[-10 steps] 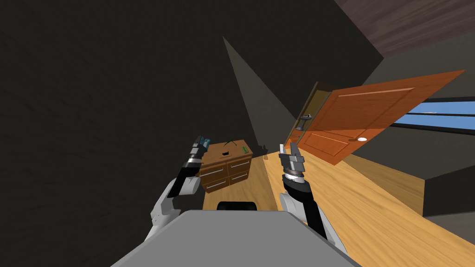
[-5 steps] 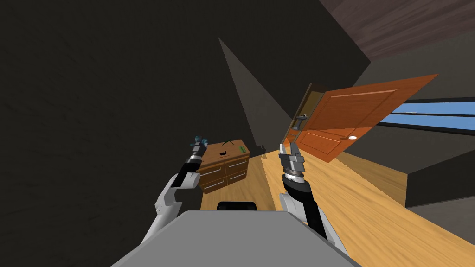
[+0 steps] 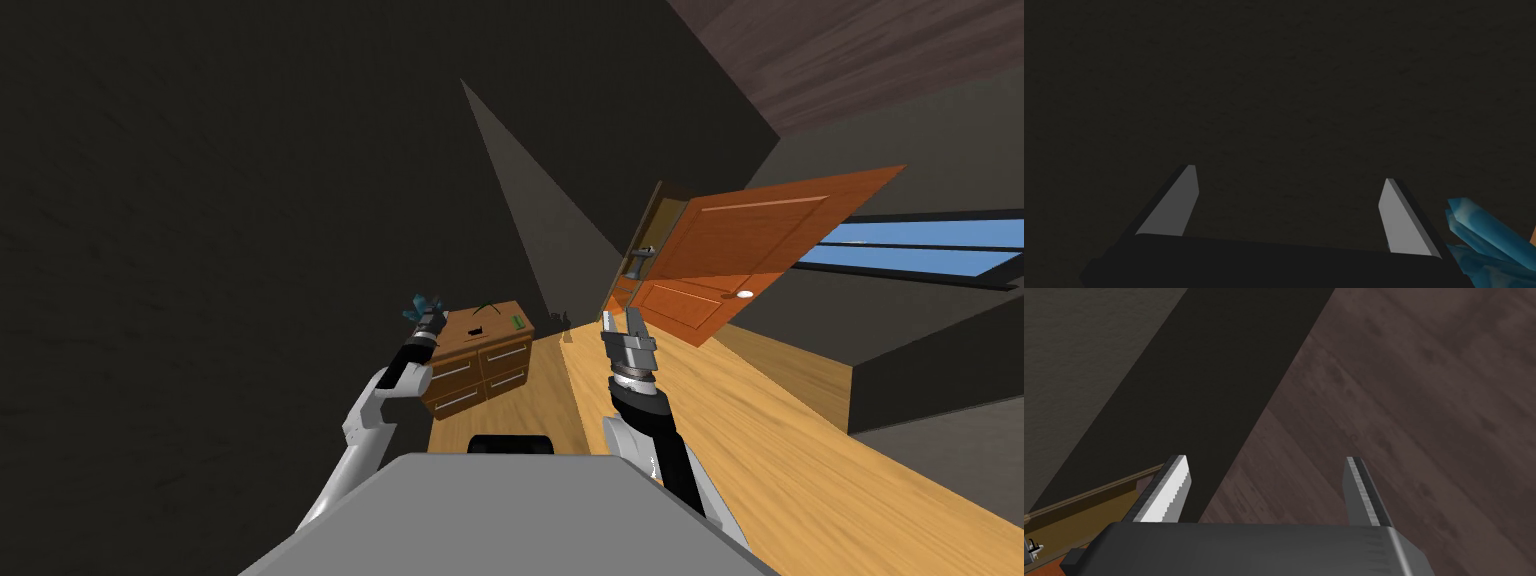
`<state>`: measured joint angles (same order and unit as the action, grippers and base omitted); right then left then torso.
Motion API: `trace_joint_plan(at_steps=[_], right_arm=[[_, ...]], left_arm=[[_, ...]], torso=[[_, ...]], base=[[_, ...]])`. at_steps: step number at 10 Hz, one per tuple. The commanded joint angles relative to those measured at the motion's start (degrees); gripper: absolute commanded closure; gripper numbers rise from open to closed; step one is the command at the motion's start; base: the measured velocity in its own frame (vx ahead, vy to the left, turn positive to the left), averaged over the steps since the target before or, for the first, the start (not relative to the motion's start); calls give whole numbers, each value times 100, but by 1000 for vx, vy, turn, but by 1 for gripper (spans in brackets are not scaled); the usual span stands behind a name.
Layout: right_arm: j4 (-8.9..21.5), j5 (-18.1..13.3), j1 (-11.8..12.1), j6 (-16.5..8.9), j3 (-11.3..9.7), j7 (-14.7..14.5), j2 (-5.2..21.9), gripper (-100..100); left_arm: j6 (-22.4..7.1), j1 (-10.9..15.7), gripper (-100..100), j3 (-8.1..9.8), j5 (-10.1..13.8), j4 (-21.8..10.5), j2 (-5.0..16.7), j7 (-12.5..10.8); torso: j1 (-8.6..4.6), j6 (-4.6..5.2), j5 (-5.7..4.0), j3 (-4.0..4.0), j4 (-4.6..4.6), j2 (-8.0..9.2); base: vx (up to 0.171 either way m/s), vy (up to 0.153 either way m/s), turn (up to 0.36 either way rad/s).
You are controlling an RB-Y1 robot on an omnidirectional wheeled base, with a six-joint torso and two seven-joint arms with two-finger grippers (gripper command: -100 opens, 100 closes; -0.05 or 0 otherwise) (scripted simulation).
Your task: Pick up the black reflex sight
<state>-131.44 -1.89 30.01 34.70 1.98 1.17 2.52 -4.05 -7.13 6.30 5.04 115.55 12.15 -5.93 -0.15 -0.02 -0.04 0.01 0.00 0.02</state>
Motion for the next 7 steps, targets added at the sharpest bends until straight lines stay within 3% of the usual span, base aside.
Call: trace_joint_plan(at_steps=[1,4,7], right_arm=[[0,0,0,0,0,0,0,0],[0,0,0,0,0,0,0,0],[0,0,0,0,0,0,0,0]], left_arm=[[-286,184,-100,54,76,-217,30,-30],[-788,348,-100,109,157,-418,83,-67],[-1263,664,-100,205,320,-841,195,-139]], torso=[[0,0,0,0,0,0],[-2,2,0,-4,-1,-7],[1,-1,0,-5,-2,-9]], base=[[5,-60,-62],[13,-48,-35],[22,-49,-36]])
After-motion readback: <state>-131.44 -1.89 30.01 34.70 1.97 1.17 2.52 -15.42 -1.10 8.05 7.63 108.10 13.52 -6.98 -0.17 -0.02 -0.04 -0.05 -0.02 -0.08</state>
